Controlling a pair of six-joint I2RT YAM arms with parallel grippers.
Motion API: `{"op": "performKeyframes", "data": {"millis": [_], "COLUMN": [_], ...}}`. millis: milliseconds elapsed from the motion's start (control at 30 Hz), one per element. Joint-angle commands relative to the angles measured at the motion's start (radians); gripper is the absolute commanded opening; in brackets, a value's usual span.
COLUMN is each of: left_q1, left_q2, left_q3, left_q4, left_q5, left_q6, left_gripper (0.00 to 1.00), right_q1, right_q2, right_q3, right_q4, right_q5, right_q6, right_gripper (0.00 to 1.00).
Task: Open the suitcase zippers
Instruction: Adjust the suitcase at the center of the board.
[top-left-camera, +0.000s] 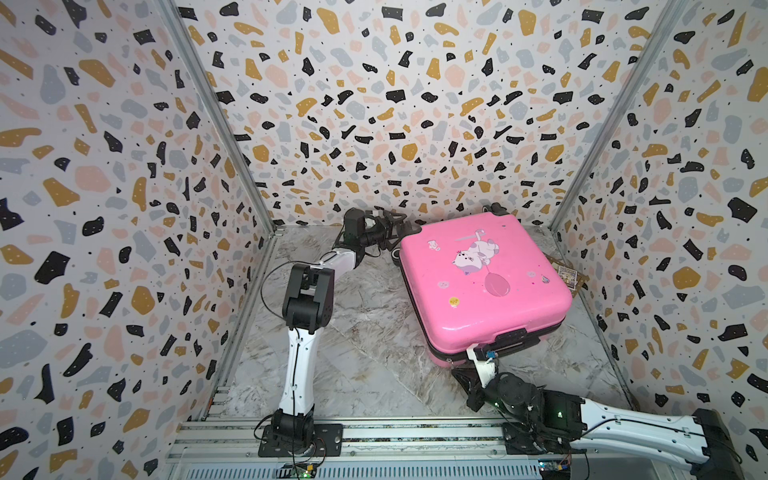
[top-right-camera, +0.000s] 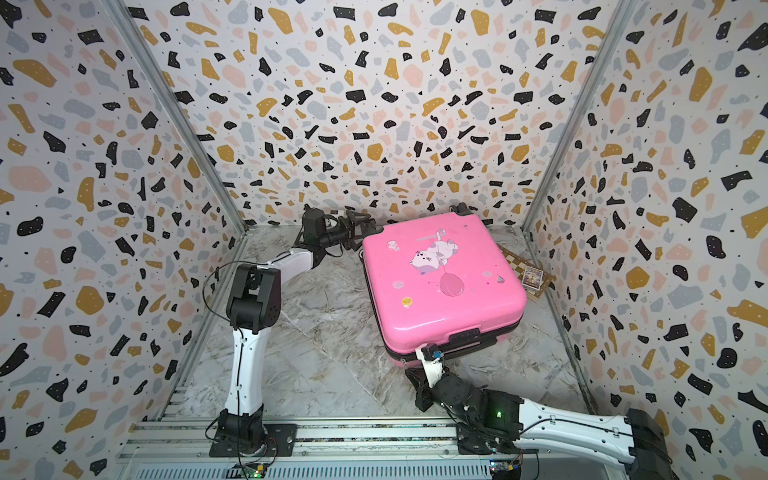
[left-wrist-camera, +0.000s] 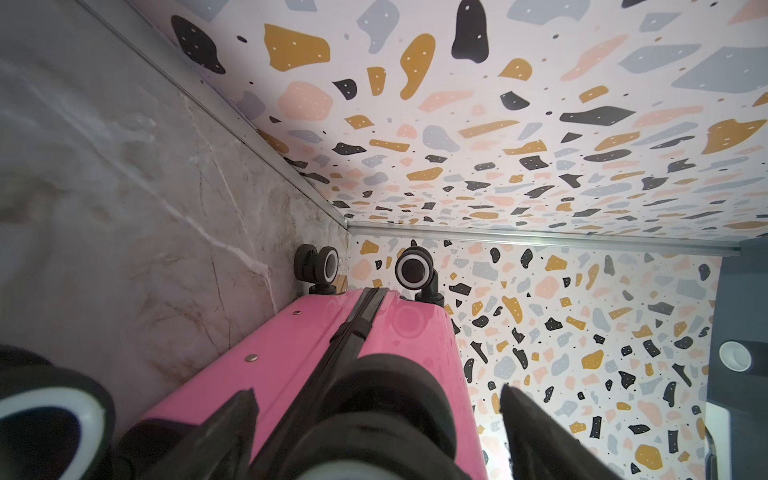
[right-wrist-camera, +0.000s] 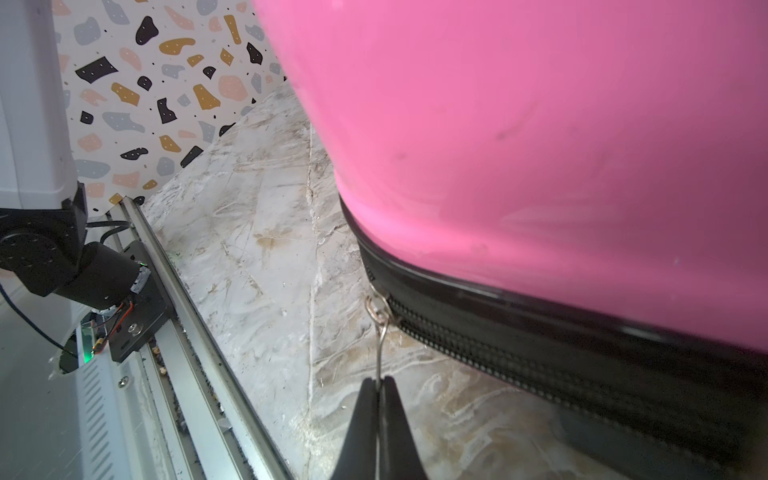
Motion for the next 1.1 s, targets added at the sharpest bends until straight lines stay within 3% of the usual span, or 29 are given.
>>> {"op": "performKeyframes", "data": {"millis": [0, 133, 367, 833, 1067], "left_q1": [-0.01, -0.006, 0.045, 0.245, 0.272], "left_q2": [0.007, -0.013, -0.122, -0.462, -0.541], "left_q3": [0.042, -0.008, -0.208, -0.802, -0.905], "left_q4": [0.103, 0.159, 0.263, 0.527, 0.506], "left_q5": [0.025, 0.013, -0.032, -0.088, -0.096], "left_q6": [-0.035, -0.047, -0.031, -0.022, 0.027], "left_gripper": [0.76, 0.58, 0.49, 0.46, 0.45], "right_q1": [0.014, 0.014, 0.014, 0.016, 0.037], "right_q2": [-0.004, -0.004, -0.003, 0.1, 0.156], "right_q3": [0.028, 0.03, 0.056, 0.14, 0.194], "right_q4": [-0.077, -0.082, -0.114, -0.138, -0.16], "right_q5": [-0.022, -0.022, -0.014, -0.035, -0.105], "right_q6": [0.018, 0.022, 0.021, -0.03, -0.116], "right_gripper": [0.0, 0.0, 0.0, 0.0, 0.0]}}
